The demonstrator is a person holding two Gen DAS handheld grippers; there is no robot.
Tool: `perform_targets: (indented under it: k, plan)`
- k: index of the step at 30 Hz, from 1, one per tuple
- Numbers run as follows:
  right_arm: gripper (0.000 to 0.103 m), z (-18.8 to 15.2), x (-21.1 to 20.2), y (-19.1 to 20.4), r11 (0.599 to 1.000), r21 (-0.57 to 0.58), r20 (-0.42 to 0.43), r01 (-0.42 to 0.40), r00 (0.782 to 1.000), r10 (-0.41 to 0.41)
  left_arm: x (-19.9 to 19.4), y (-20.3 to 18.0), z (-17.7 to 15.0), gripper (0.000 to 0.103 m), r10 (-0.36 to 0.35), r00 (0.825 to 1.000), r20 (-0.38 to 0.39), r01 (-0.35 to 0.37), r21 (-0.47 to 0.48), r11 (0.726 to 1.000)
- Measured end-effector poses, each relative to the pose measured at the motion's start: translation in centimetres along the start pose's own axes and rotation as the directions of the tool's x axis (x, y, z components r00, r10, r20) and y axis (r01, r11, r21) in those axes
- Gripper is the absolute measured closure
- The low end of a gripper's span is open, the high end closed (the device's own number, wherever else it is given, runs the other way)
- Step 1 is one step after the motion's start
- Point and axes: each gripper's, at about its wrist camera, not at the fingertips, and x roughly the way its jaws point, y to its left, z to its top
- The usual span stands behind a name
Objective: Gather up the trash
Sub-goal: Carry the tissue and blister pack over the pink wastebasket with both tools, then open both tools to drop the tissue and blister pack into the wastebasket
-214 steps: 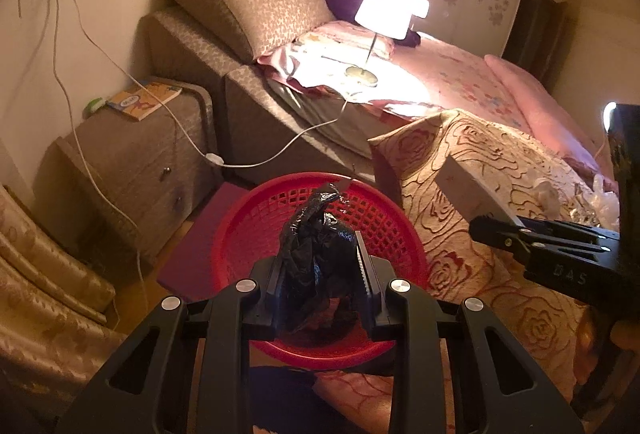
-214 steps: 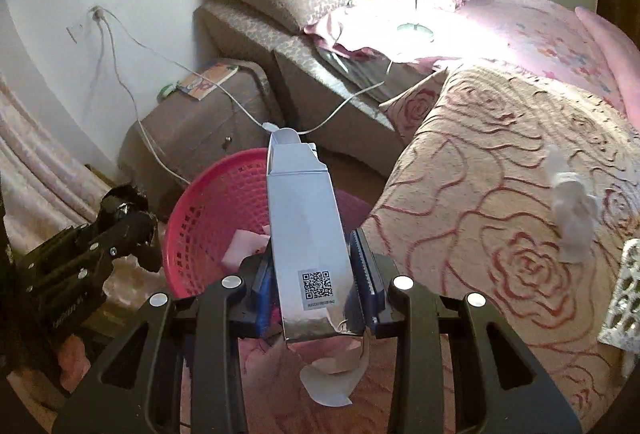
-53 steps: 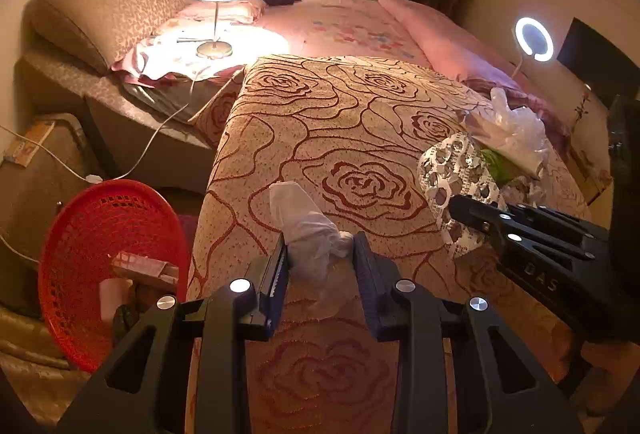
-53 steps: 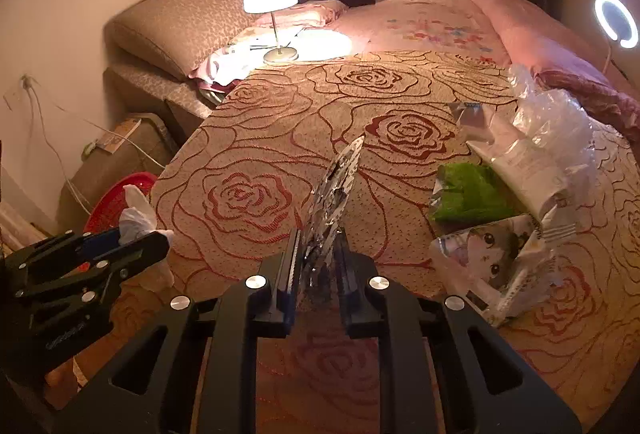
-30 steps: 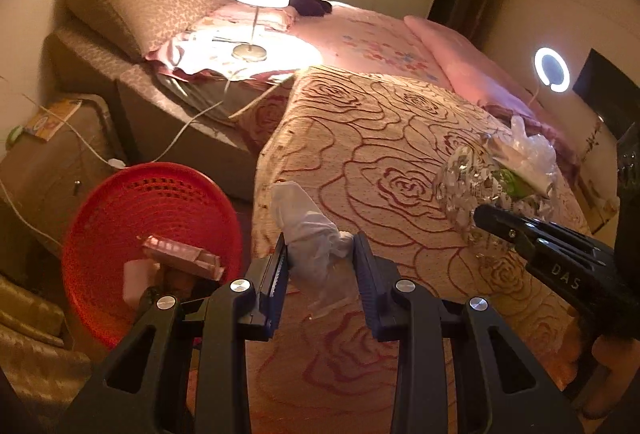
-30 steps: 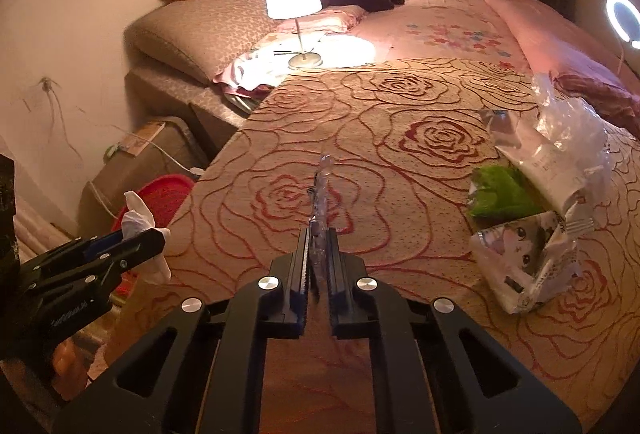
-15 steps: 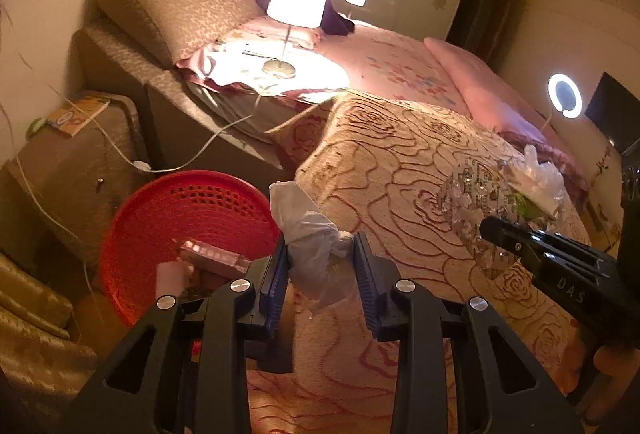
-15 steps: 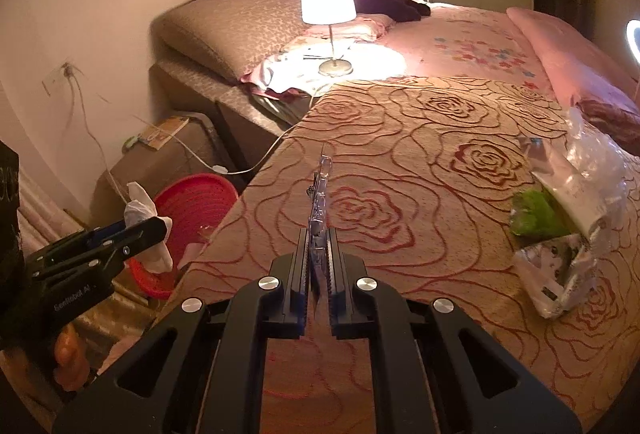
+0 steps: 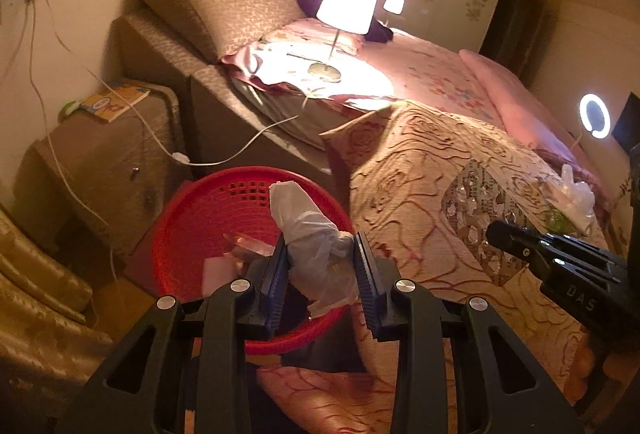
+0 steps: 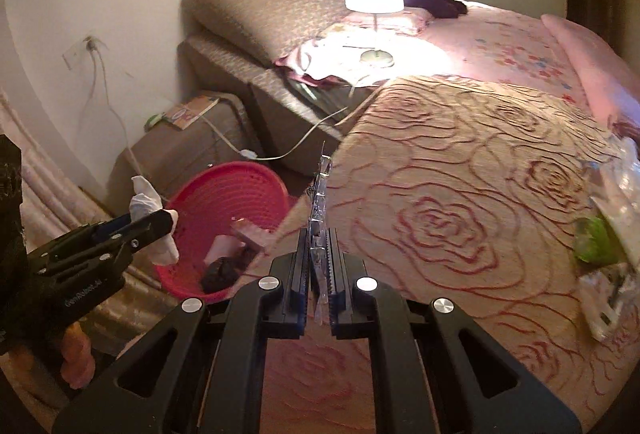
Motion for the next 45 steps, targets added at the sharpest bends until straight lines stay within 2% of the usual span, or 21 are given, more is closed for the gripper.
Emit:
perform_targets:
  k: [8,14,27,35,38,40,45]
  plan:
    - [0.095,1.3,2.5,2.5,0.998,-0.036,-0.034,-0.057,0.998,0.055,1.1,2.2,0.0,0.073,0.040,0.999,-0.022,-0.040,-0.028,0.999]
    - [0.095,2.2,4.7,3.2,0.994,-0.014,-0.071,-0.108,0.992,0.107,2.4,3.5,-0.1,0.073,0.069,0.996,-0.050,-0.071,-0.040,0.997]
    - [0.095,2.6,9.2,6.0,0.991,-0.060,-0.142,-0.121,0.984,0.112,5.3,6.4,0.1,0.073,0.117,0.987,-0.111,-0.125,-0.064,0.990]
    - [0.093,2.6,11.4,5.9,0.995,-0.015,-0.192,-0.099,0.977,0.094,6.4,6.7,-0.1,0.071,0.113,0.983,-0.141,-0.122,-0.052,0.991]
    - [0.089,2.7,11.4,5.9,0.994,-0.014,-0.188,-0.106,0.977,0.101,6.8,6.8,-0.2,0.064,0.101,0.982,-0.161,-0.113,-0.069,0.991]
    - [0.084,2.7,11.3,5.8,0.994,-0.010,-0.185,-0.105,0.978,0.101,7.0,7.0,-0.3,0.051,0.096,0.981,-0.167,-0.111,-0.082,0.990]
    - [0.083,2.6,10.9,5.4,0.995,0.001,-0.180,-0.100,0.979,0.099,6.5,7.4,-0.4,0.040,0.104,0.982,-0.157,-0.120,-0.099,0.988]
